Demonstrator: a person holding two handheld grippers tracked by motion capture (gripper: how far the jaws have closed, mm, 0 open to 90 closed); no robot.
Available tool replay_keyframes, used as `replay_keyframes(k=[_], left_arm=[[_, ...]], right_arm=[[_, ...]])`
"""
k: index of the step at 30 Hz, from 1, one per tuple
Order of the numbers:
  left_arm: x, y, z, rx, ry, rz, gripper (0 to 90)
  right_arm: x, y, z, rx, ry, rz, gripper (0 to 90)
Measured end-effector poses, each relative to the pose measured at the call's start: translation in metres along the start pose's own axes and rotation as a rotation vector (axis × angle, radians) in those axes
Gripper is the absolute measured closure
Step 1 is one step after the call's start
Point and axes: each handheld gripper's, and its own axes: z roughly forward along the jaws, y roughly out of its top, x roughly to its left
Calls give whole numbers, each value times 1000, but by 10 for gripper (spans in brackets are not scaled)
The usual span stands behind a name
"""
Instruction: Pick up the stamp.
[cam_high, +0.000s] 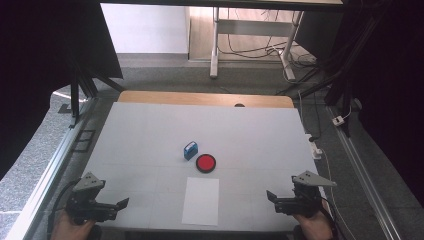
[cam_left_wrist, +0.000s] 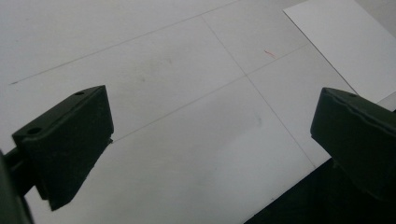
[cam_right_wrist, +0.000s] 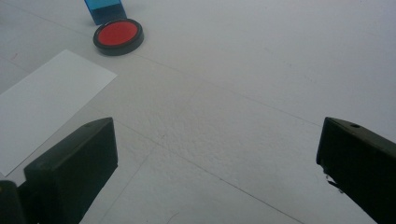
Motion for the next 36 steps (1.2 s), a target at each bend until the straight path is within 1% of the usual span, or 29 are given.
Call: replay_keyframes(k=[2, 4, 5, 6, 7, 11, 12, 13, 14, 15, 16, 17, 20, 22, 27, 31, 33, 36], left_arm=[[-1, 0, 1, 10, -3, 6, 0], [-1, 0, 1, 13, -4, 10, 0], [-2, 0, 1, 18, -2, 19, 0], [-2, 0, 1, 18, -2, 19, 0], [-2, 0, 1, 21, -4, 25, 0], [-4, 1, 2, 29, 6, 29, 0], [-4, 1, 3, 34, 4, 32, 0], [-4, 1, 3, 40, 4, 31, 0], [-4, 2, 5, 59, 9, 35, 0], [-4, 2, 5, 59, 9, 35, 0], [-5, 2, 6, 69, 14, 38, 0], [-5, 3, 6, 71, 10, 37, 0], [-4, 3, 6, 67, 11, 31, 0], [-3, 3, 6, 66, 6, 22, 0], [-2, 3, 6, 67, -6, 12, 0], [0, 3, 5, 64, -13, 5, 0], [1, 3, 4, 43, -23, -5, 0], [1, 3, 2, 29, -29, -7, 0]], right_arm=[[1, 2, 4, -9, -3, -19, 0], [2, 3, 8, 22, 16, -27, 0], [2, 3, 9, 31, 22, -30, 0], [2, 3, 10, 37, 26, -31, 0], [2, 3, 10, 42, 31, -31, 0], [0, 3, 11, 56, 41, -15, 0], [-1, 3, 11, 69, 56, 1, 0], [-1, 3, 12, 75, 63, 6, 0], [-1, 3, 12, 80, 65, 6, 0], [-1, 4, 12, 86, 66, 1, 0], [0, 4, 12, 88, 65, -4, 0], [1, 4, 13, 97, 64, -14, 0], [2, 4, 14, 104, 65, -24, 0], [2, 4, 14, 104, 68, -23, 0], [0, 3, 13, 99, 79, -10, 0], [0, 4, 13, 104, 79, -18, 0], [1, 4, 14, 105, 80, -18, 0], [1, 4, 14, 105, 83, -18, 0]])
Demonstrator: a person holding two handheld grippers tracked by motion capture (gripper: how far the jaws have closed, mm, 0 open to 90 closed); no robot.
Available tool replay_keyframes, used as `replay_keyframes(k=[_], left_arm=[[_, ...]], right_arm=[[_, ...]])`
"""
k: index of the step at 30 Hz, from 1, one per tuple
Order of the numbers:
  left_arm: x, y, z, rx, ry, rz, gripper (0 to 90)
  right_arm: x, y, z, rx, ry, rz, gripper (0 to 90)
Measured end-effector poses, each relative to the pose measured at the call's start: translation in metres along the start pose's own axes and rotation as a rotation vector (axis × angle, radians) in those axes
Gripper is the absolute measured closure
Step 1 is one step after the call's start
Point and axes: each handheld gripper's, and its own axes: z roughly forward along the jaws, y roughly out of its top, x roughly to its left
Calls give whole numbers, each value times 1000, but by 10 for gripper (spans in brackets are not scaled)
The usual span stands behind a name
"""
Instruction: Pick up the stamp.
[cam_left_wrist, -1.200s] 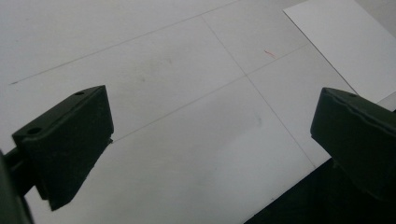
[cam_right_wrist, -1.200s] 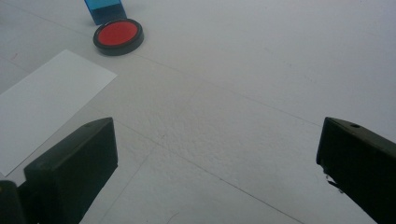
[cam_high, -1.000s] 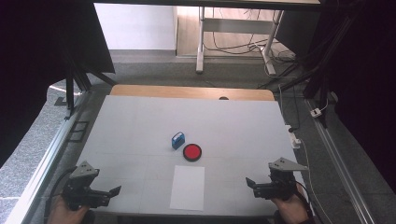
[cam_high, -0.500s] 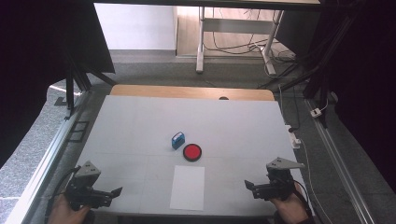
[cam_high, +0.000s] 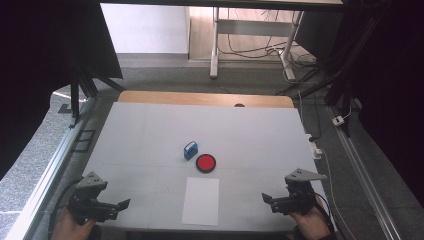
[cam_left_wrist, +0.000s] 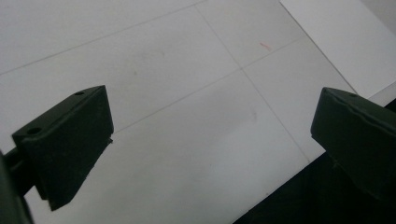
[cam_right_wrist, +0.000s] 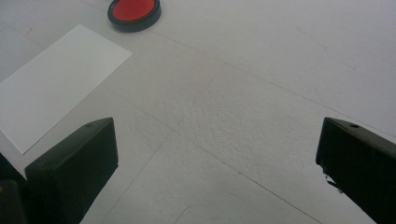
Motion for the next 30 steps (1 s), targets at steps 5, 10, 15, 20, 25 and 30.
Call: replay_keyframes(k=[5, 10, 15, 20, 25, 30], left_arm=[[-1, 2, -1, -8, 4, 10, 0], [-2, 4, 0, -11, 4, 26, 0], [-3, 8, 0, -21, -6, 41, 0], [-4, 14, 2, -45, -27, 67, 0], [-5, 19, 7, -46, -56, 90, 0], [-5, 23, 12, -57, -95, 112, 0]], right_arm=[[1, 0, 0, -2, 6, -4, 0], [1, 0, 1, 2, 5, -10, 0], [2, 0, 1, 8, 8, -18, 0], [3, 0, 1, 11, 9, -24, 0], [3, 0, 2, 11, 9, -26, 0], [3, 0, 2, 13, 11, -28, 0]])
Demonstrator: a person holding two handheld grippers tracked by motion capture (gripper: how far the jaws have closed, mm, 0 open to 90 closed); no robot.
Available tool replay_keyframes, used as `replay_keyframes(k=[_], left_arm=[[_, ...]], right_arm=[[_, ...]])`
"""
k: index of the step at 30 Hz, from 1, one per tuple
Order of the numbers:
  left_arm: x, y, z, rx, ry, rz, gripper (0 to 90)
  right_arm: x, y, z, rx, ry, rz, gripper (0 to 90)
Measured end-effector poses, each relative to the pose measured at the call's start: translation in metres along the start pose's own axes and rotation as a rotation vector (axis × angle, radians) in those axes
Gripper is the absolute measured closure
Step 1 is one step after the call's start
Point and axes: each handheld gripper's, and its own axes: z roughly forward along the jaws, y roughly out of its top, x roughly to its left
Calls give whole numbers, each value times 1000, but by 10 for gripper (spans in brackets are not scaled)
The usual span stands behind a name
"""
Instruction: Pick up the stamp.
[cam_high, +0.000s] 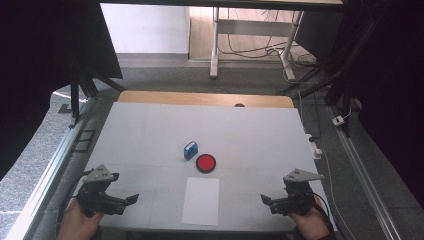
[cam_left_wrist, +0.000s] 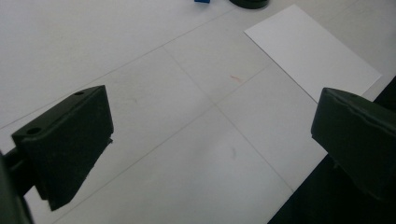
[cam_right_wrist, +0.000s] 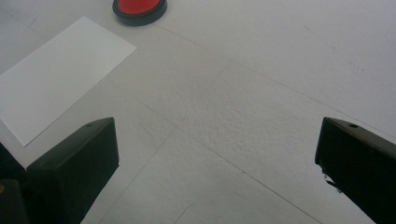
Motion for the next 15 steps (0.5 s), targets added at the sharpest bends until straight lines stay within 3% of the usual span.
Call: replay_keyframes(k=[7, 15], left_arm=[[3, 4, 7, -33, -33, 0, 0], [4, 14, 16, -30, -42, 16, 0]], right_arm=[[0, 0, 0, 3, 2, -3, 0], [0, 0, 0, 6, 6, -5, 0]])
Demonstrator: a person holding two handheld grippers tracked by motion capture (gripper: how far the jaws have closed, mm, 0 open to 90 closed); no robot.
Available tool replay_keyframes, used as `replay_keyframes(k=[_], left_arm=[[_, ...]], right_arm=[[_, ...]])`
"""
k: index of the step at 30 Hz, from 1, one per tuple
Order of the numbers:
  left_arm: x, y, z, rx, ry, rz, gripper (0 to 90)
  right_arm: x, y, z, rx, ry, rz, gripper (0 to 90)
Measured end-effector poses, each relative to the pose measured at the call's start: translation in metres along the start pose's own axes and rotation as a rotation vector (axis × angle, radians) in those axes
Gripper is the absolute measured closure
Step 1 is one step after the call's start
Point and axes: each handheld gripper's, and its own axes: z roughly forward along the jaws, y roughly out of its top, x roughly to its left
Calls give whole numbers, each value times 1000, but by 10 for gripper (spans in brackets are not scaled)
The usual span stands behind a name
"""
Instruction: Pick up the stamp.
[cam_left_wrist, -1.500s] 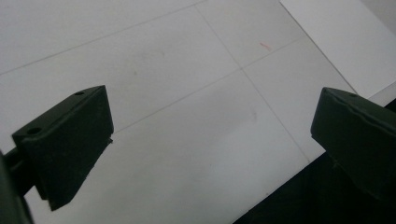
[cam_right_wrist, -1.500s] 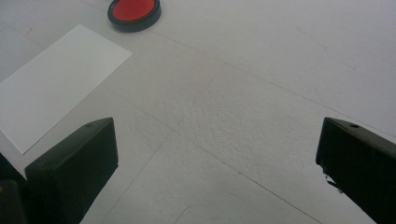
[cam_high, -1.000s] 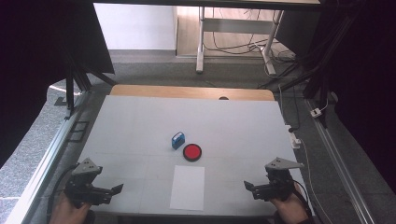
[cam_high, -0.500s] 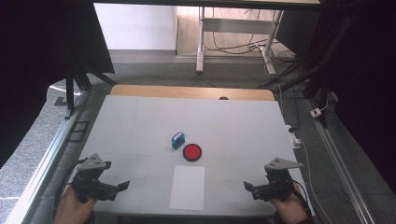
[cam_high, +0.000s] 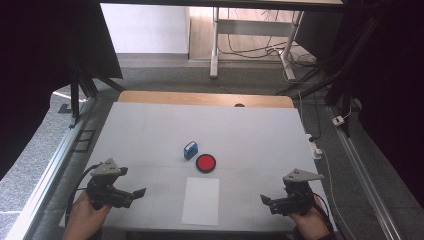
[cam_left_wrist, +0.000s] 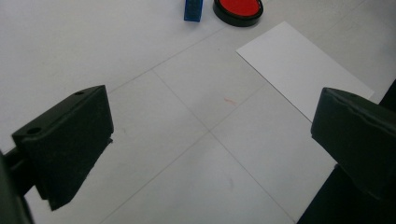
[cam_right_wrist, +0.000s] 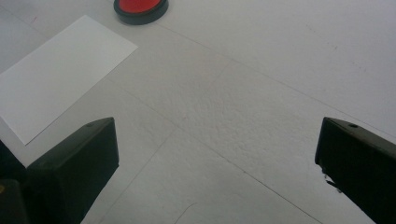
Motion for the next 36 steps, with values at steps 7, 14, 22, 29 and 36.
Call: replay_keyframes(k=[7, 14, 22, 29, 36], left_arm=[[2, 10, 11, 8, -3, 20, 0], [3, 21, 24, 15, -23, 42, 0], [4, 33, 42, 33, -31, 55, 0], [5, 46, 56, 35, -32, 74, 0], [4, 59, 69, 33, -25, 94, 0]], right_arm=[[0, 0, 0, 1, 2, 0, 0], [0, 0, 0, 4, 0, -2, 0], [0, 0, 1, 6, 1, -2, 0], [0, 0, 1, 6, 2, -2, 0], [0, 0, 1, 6, 3, 1, 0]])
